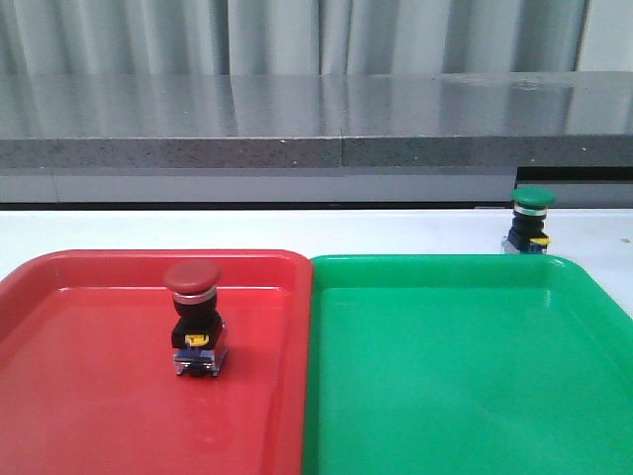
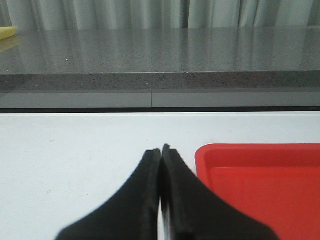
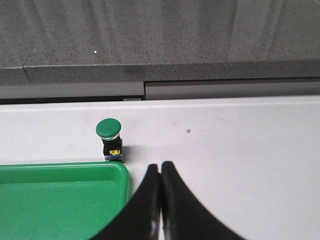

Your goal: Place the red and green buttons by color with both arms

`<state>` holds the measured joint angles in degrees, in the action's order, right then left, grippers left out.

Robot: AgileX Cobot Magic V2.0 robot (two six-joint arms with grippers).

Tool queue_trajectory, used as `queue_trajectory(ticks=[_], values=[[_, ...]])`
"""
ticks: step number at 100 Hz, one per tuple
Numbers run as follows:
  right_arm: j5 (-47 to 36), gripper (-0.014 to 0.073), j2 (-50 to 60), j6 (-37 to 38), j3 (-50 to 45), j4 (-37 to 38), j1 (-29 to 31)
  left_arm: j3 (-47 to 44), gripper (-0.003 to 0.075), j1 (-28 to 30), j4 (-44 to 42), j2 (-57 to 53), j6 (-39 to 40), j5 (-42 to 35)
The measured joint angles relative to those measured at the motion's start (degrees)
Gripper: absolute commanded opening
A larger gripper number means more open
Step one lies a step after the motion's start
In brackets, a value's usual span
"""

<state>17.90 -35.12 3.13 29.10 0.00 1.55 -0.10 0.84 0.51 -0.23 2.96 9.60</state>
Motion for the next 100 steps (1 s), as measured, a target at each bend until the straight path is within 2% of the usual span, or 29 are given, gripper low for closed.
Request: queue_trajectory(ticks=[24, 43, 50, 55, 67, 76, 81, 100], values=[[0.95, -0.0064, -14.75, 0.0, 8.21, 0.0, 0.0, 0.0, -0.002, 0.0, 0.0, 0.0, 0.0, 0.0], [7.03, -0.0037, -25.5, 0.0, 15.79, -0.39, 0.0, 0.0, -0.002, 0.0, 0.0, 0.0, 0.0, 0.0], [10.1, 0.0038, -29.39, 0.0, 19.05, -0.79, -0.13, 0.0, -0.002, 0.0, 0.0, 0.0, 0.0, 0.0], [12.4, 0.0122, -32.06, 0.0, 21.33, -1.48, -0.12, 0.0, -0.002, 0.0, 0.0, 0.0, 0.0, 0.0], [16.21, 0.0391, -38.13, 0.0, 26.31, -3.56, -0.12, 0.0, -0.002, 0.0, 0.0, 0.0, 0.0, 0.0], [17.99, 0.0528, -42.13, 0.0, 29.23, -4.88, -0.12, 0.0, -0.002, 0.0, 0.0, 0.0, 0.0, 0.0], [18.59, 0.0552, -44.08, 0.0, 30.69, -5.32, -0.24, 0.0, -0.002, 0.0, 0.0, 0.0, 0.0, 0.0], [19.59, 0.0553, -51.17, 0.0, 36.36, -6.95, -2.0, 0.0, -0.002, 0.0, 0.0, 0.0, 0.0, 0.0]])
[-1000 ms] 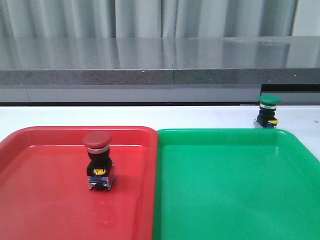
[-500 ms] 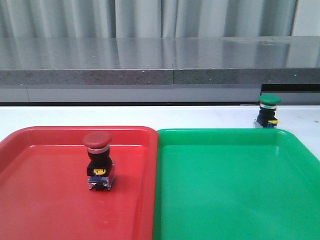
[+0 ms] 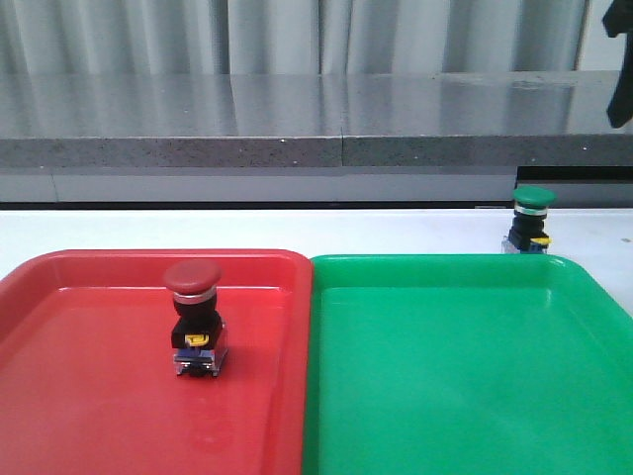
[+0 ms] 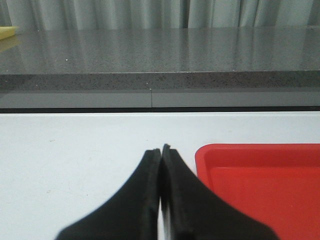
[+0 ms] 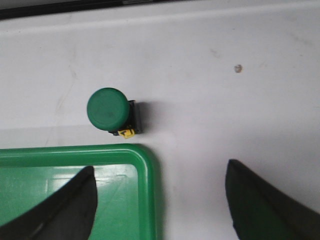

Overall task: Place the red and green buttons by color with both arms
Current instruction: 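Move the right gripper down over the green push-button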

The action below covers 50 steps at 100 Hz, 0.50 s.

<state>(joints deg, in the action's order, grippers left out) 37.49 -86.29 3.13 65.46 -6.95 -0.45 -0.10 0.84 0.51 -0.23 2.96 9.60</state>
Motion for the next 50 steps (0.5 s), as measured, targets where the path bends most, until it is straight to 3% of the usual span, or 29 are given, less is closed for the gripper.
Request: queue_trajectory(ticks=[22, 50], values=[[2.58, 0.0553, -8.49, 0.0, 8.07, -0.35, -3.95, 0.0, -0.002, 0.0, 0.0, 0.0, 0.0, 0.0], [8.41, 0.0553, -18.65, 0.0, 18.28, -0.48, -4.38, 0.0, -0.002, 0.0, 0.0, 0.0, 0.0, 0.0]])
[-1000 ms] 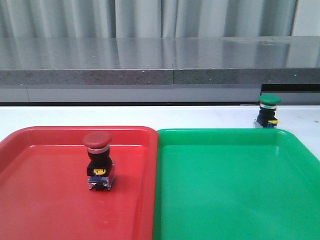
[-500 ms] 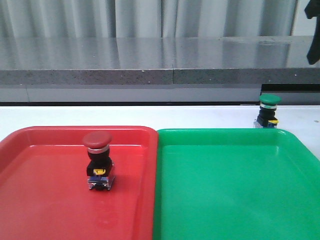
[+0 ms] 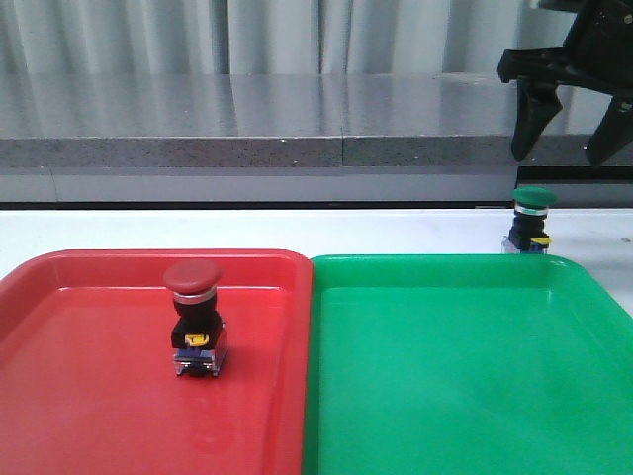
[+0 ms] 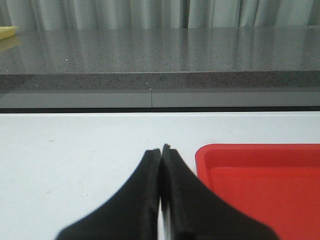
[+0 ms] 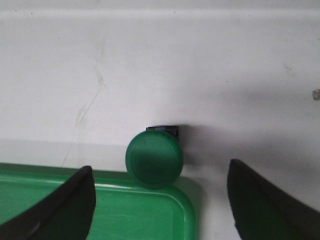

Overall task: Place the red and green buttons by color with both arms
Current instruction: 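Move the right gripper down over the green push-button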

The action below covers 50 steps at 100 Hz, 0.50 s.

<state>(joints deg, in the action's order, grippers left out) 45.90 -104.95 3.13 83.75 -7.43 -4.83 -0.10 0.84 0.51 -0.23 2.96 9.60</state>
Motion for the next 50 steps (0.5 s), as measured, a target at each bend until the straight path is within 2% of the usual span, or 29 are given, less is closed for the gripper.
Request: queue_trajectory(ticks=[39, 46, 50], values=[[3.76, 0.0546, -10.39, 0.0, 6.17, -0.27, -0.1, 0.0, -0.002, 0.0, 0.0, 0.0, 0.0, 0.0], [3.95, 0.0504, -11.36, 0.0, 6.52, -0.27, -0.08, 0.0, -0.002, 0.0, 0.0, 0.0, 0.0, 0.0], [4.05, 0.0448, -11.8, 0.0, 6.51, -0.27, -0.08, 0.0, -0.002, 0.0, 0.0, 0.0, 0.0, 0.0]])
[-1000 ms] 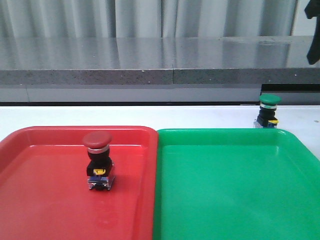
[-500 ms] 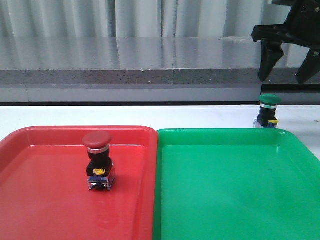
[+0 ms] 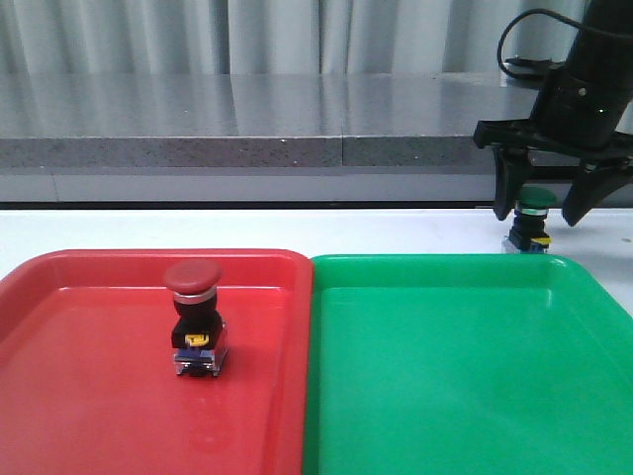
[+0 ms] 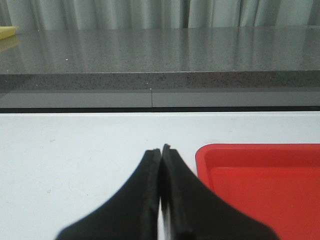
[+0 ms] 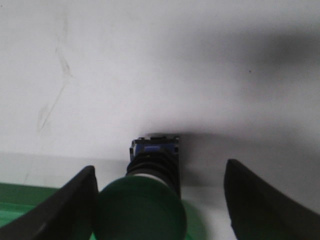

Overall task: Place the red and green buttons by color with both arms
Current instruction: 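Move the right gripper down over the green push-button, then close the right gripper on the green button and lift it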

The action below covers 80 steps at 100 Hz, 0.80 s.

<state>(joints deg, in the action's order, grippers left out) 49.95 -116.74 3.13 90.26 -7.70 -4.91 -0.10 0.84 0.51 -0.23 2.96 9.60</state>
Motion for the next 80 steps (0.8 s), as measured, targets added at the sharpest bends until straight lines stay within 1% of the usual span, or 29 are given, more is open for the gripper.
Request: queue_trajectory(ticks=[1, 10, 15, 18, 23, 39, 57, 80], values=[[0.0, 0.0448, -0.01, 0.0, 0.0, 0.0, -0.06, 0.0, -0.002, 0.0, 0.0, 0.0, 0.0, 0.0], [0.0, 0.031, -0.42, 0.0, 0.02, 0.0, -0.06, 0.0, -0.002, 0.0, 0.0, 0.0, 0.0, 0.0], [0.04, 0.0251, -0.42, 0.0, 0.02, 0.0, -0.06, 0.0, -0.002, 0.0, 0.0, 0.0, 0.0, 0.0], [0.04, 0.0218, -0.42, 0.0, 0.1, 0.0, -0.14, 0.0, -0.002, 0.0, 0.0, 0.0, 0.0, 0.0], [0.04, 0.0188, -0.42, 0.0, 0.1, 0.0, -0.14, 0.0, -0.002, 0.0, 0.0, 0.0, 0.0, 0.0], [0.29, 0.0173, -0.46, 0.0, 0.41, -0.08, -0.14, 0.0, -0.002, 0.0, 0.0, 0.0, 0.0, 0.0], [3.06, 0.0173, -0.45, 0.0, 3.92, -0.08, -0.14, 0.0, -0.002, 0.0, 0.0, 0.0, 0.0, 0.0], [6.21, 0.0173, 4.36, 0.42, 5.32, -0.08, -0.14, 0.0, -0.002, 0.0, 0.0, 0.0, 0.0, 0.0]])
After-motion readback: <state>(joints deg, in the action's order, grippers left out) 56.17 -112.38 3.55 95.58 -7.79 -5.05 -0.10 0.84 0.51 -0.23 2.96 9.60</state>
